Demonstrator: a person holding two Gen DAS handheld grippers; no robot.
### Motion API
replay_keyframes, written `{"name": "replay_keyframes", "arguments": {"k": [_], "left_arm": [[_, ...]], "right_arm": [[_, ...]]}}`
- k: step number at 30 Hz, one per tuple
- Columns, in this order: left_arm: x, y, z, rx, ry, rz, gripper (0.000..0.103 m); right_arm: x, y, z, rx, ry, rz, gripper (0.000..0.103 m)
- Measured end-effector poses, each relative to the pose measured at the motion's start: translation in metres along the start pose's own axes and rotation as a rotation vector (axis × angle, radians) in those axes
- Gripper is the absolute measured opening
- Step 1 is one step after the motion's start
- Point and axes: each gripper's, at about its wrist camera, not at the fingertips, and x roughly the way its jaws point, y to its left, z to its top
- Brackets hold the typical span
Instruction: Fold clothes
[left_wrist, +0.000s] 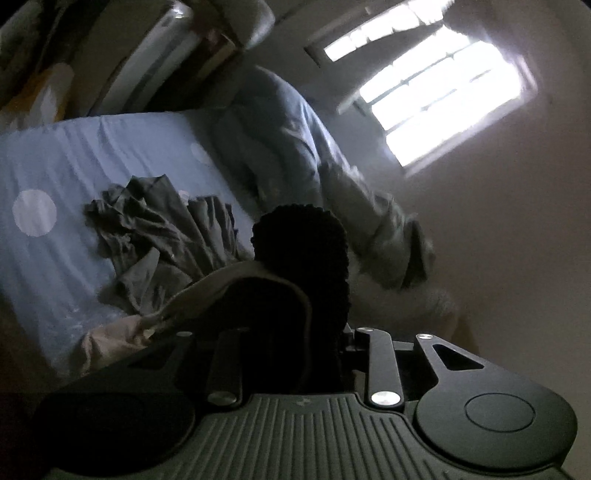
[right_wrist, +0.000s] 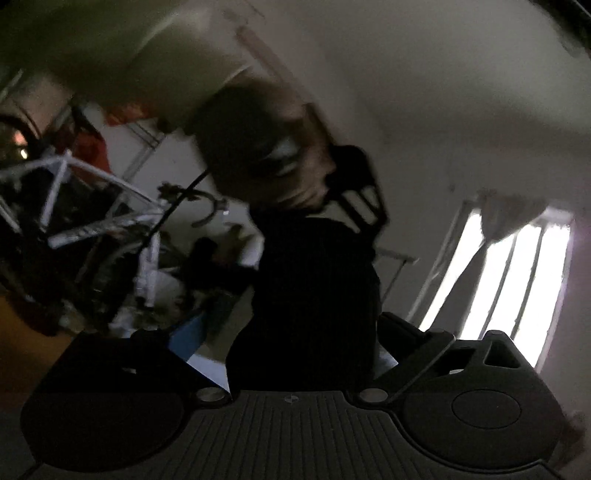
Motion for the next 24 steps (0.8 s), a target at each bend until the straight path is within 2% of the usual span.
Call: {"name": "replay_keyframes", "arguments": {"k": [7, 9, 11, 12, 14, 17, 19, 21, 23, 24], "left_arm": [[-0.007, -0.035, -0.016, 0.155, 0.11, 0.04, 0.03], [-0.008, -0.038, -0.019, 0.18, 0.103, 0.036, 0.03], [-0.009, -0.035, -0.017, 0.175, 0.089, 0.039, 0.03], [-0.01, -0.035, -0.017, 0.174, 0.082, 0.036, 0.03], [-0.009, -0.03, -0.015, 0.165, 0.068, 0.031, 0.031], [-0.002, -0.022, -0.014, 0.153, 0.069, -0.013, 0.037], [0.007, -0.016, -0.014, 0.155, 0.097, -0.062, 0.048], [0.012, -0.011, -0.016, 0.146, 0.115, -0.063, 0.059], [0.014, -0.01, -0.017, 0.16, 0.131, -0.048, 0.062], [0.014, -0.011, -0.018, 0.174, 0.135, -0.031, 0.068]], "right_arm": [[0.036, 0.03, -0.003, -0.1, 0.046, -0.255, 0.097], [0.044, 0.028, -0.006, -0.091, 0.064, -0.296, 0.088], [0.04, 0.017, -0.006, -0.055, 0.059, -0.322, 0.055], [0.037, 0.009, -0.006, -0.033, 0.056, -0.322, 0.049], [0.028, -0.011, -0.006, 0.02, 0.062, -0.268, 0.031], [0.016, -0.041, -0.004, 0.112, 0.086, -0.166, 0.022], [0.007, -0.063, -0.005, 0.157, 0.1, -0.11, 0.019], [0.001, -0.078, -0.007, 0.164, 0.114, -0.061, 0.018], [-0.005, -0.091, -0.012, 0.184, 0.124, -0.021, 0.017], [-0.008, -0.097, -0.014, 0.187, 0.126, -0.006, 0.017]]}}
